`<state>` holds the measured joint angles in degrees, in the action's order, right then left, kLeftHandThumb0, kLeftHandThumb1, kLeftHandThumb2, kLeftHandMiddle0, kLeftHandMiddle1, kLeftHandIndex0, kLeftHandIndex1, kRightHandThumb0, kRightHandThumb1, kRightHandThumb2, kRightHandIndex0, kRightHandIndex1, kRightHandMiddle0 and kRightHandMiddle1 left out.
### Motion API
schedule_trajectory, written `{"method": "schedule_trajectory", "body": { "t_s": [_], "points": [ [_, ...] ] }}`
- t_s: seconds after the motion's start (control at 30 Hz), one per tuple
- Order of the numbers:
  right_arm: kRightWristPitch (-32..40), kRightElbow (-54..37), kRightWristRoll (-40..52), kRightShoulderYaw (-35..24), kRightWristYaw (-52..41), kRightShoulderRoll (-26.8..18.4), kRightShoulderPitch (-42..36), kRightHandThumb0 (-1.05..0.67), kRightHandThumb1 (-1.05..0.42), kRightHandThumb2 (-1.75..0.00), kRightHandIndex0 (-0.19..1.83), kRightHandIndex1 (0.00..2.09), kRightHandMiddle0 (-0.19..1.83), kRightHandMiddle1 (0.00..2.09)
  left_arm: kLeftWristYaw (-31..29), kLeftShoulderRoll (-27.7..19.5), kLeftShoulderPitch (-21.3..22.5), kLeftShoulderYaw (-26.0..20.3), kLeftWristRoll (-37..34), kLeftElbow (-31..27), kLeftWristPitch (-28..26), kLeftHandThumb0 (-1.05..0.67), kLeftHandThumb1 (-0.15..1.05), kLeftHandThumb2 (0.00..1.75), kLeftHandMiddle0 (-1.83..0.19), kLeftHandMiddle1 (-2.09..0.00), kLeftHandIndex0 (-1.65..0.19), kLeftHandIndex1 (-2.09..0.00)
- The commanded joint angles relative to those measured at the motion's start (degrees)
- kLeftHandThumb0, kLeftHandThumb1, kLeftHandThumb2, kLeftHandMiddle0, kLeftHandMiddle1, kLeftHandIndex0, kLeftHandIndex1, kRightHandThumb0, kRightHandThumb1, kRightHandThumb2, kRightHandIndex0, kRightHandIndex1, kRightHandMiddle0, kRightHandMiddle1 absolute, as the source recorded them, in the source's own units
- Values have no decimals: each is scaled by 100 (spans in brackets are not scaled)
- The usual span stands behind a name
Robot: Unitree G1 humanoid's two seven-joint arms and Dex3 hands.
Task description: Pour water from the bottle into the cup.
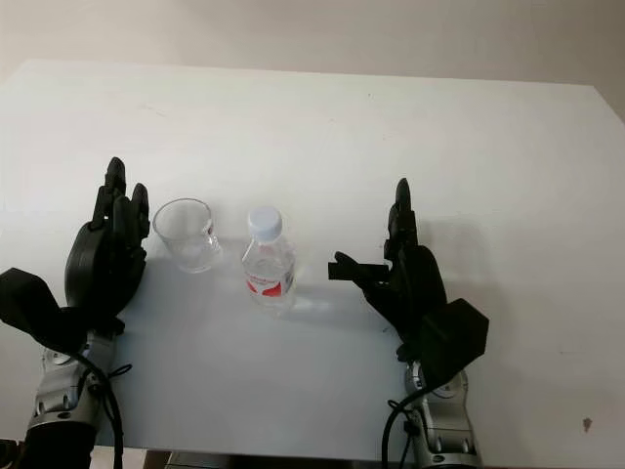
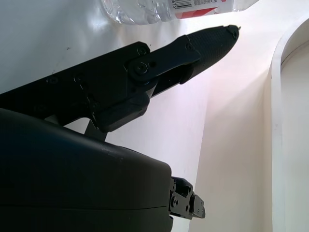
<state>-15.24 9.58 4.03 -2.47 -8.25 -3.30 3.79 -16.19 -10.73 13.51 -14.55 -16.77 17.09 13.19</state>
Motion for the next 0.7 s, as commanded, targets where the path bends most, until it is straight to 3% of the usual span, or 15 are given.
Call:
{"method": "schedule_trajectory", "body": {
  "t_s": [0.0,0.33,0.53,0.67],
  "points": [
    [-25,-11,41,-7,-26,-4,-112,-86,-98,-5,-19,0,-19,0,7,17,-92,-2,4,-124,23,-77,105,59,18,-5,19,-1],
    [-39,25,1,89,-223,-90,-32,-91,-99,-6,-19,0,-19,0,99,27,-122,-1,17,-144,-8,-75,105,59,17,-5,19,-2],
    [-316,-509,-6,451,-878,-332,-258,-92,-99,-6,-19,0,-19,0,150,91,-135,10,37,-133,35,-77,105,58,18,-5,19,-1],
    [-92,-1100,184,761,-1314,-400,-469,-95,-97,-5,-19,0,-19,0,192,111,-117,17,62,-143,5,-77,105,57,18,-5,19,0]
  ]
}}
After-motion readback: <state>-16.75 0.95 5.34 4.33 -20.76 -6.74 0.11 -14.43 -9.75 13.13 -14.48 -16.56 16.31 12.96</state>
